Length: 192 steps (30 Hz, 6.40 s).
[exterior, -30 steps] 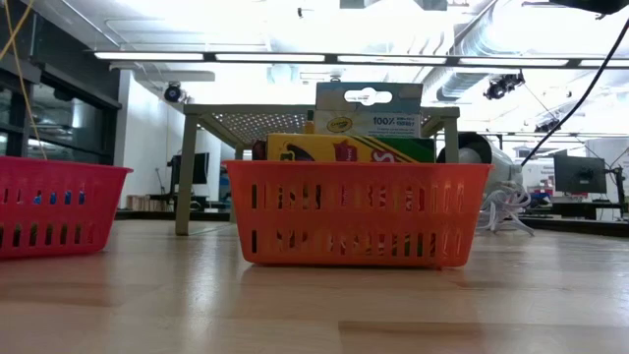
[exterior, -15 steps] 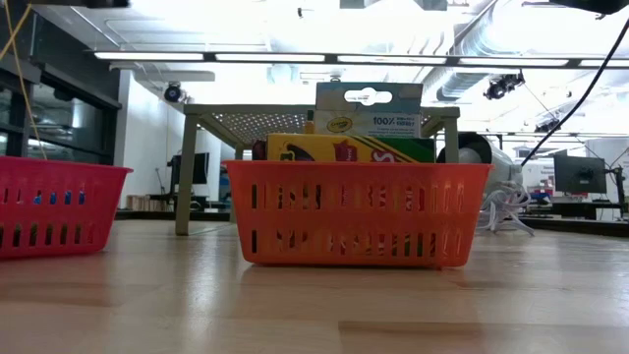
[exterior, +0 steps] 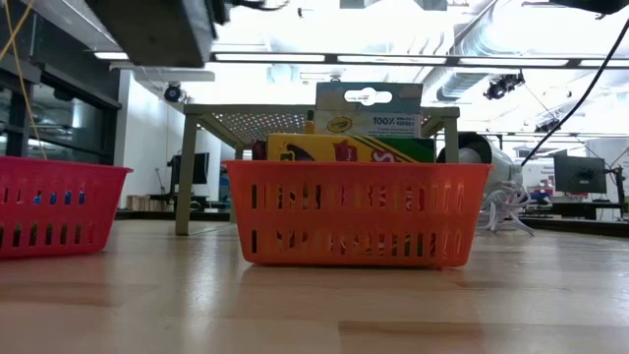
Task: Pick & Place Office Desk Supplies
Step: Put the black bin with rubberbands on the shelf, then put the orange bin with crayon boxes on the shelf
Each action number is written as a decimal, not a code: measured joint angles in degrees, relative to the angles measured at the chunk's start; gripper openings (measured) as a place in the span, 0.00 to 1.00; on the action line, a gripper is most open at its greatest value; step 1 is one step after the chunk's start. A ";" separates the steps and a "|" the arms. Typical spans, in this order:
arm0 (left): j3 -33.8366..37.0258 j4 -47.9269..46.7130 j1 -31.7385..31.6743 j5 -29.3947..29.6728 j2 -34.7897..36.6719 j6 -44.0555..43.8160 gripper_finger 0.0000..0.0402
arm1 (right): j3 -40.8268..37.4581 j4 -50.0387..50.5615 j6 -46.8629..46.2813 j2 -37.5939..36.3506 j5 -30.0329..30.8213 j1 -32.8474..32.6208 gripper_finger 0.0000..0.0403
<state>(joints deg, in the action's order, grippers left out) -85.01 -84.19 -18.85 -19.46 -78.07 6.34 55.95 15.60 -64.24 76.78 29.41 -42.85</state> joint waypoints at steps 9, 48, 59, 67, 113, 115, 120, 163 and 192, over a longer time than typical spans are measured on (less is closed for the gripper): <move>-12.76 -2.85 -4.32 1.07 -13.52 9.56 0.00 | 0.01 0.00 0.00 0.02 0.01 0.00 0.37; -24.75 1.30 -13.30 2.20 -27.64 22.43 0.00 | 0.00 0.00 0.00 0.02 0.01 -0.01 0.37; -24.75 1.72 -12.15 3.19 -28.71 22.48 0.00 | 0.00 0.02 0.00 0.00 0.01 0.00 0.37; -24.75 2.94 -12.17 4.52 -28.69 22.40 0.00 | 0.00 0.02 0.01 0.02 0.00 -0.02 0.37; -25.27 2.52 -12.30 4.23 -31.20 21.31 0.17 | 0.00 -0.03 0.00 0.01 0.01 -0.02 0.37; -25.72 2.29 -12.30 4.07 -31.20 21.85 0.17 | 0.00 -0.03 0.00 0.01 0.01 -0.01 0.37; -27.24 1.54 -12.30 3.90 -31.20 22.18 0.17 | 0.00 -0.03 0.01 0.00 0.00 0.00 0.37; -33.87 -2.36 -9.28 8.03 -25.64 22.56 0.17 | 0.00 0.00 0.00 0.00 0.00 -0.02 0.37; -30.32 -5.68 14.82 25.21 -19.03 -9.52 0.17 | 0.00 0.00 0.00 0.00 0.00 0.00 0.37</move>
<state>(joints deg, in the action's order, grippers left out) -115.33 -89.87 -4.03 5.75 -97.10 -3.18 55.94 15.59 -64.25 76.77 29.41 -42.85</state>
